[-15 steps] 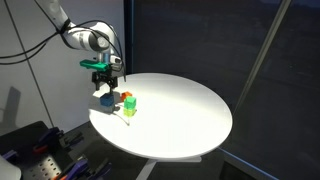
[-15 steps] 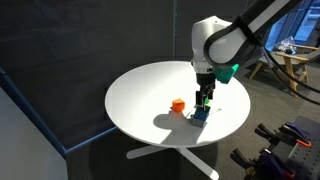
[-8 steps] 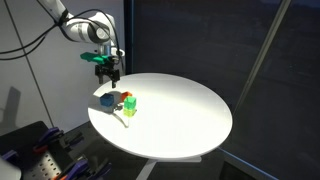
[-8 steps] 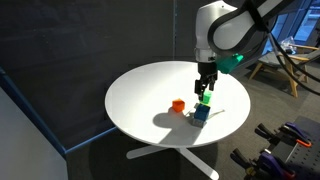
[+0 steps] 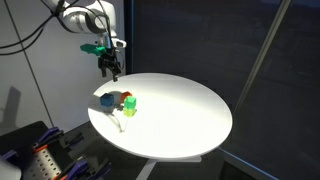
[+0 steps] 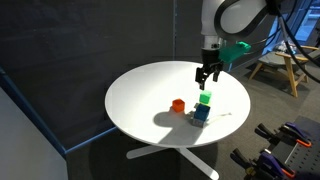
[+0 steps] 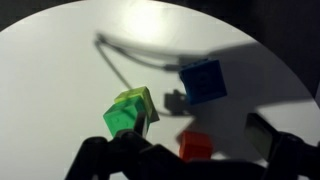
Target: Put the blue block on the grey block
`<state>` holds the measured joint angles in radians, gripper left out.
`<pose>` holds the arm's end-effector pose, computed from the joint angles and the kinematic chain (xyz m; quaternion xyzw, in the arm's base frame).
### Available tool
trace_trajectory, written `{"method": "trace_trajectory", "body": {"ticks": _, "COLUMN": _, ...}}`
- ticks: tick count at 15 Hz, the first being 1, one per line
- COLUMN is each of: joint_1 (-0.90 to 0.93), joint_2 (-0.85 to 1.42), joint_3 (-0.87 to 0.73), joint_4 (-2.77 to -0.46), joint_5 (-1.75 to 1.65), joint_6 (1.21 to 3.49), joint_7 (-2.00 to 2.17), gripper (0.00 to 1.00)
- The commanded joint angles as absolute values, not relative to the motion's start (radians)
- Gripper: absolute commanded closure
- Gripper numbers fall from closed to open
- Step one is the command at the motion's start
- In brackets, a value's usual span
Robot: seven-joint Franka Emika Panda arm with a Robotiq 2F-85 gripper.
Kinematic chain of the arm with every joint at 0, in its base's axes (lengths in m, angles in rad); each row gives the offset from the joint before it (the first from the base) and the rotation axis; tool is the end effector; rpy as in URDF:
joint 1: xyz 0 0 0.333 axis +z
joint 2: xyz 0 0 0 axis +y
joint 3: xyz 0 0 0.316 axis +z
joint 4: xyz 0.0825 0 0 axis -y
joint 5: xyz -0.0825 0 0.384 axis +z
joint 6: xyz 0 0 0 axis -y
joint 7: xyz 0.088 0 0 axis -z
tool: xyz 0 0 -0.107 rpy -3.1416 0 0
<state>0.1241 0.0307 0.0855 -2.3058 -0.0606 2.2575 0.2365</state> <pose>0.4948 0.1036 0.3261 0.9990 0.0067 -0.0337 0.0295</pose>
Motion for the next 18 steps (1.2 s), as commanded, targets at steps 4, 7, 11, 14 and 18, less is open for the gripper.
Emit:
{"method": "trace_trajectory", "body": {"ticks": 4, "joint_1": 0.103, "joint_2": -0.07, "joint_3": 0.085, "joint_4": -2.326, "joint_5": -0.047, "joint_6": 2.188, "joint_7": 0.273, "gripper": 0.0}}
{"method": "trace_trajectory", "body": {"ticks": 7, "joint_1": 0.093, "joint_2": -0.109, "joint_3": 0.084, "joint_4": -2.332, "joint_5": -0.043, "joint_6": 2.157, "joint_7": 0.268, "gripper": 0.0}}
{"method": "trace_trajectory", "body": {"ticks": 11, "joint_1": 0.078, "joint_2": -0.172, "joint_3": 0.08, "joint_4": -2.348, "joint_5": -0.03, "joint_6": 2.13, "joint_7": 0.264, "gripper": 0.0}}
{"method": "trace_trajectory", "body": {"ticks": 14, "joint_1": 0.067, "joint_2": -0.223, "joint_3": 0.076, "joint_4": -2.369, "joint_5": -0.01, "joint_6": 2.126, "joint_7": 0.258, "gripper": 0.0}}
{"method": "trace_trajectory", "body": {"ticks": 18, "joint_1": 0.058, "joint_2": -0.293, "joint_3": 0.062, "joint_4": -2.401, "joint_5": 0.042, "joint_6": 2.132, "joint_7": 0.234, "gripper": 0.0}}
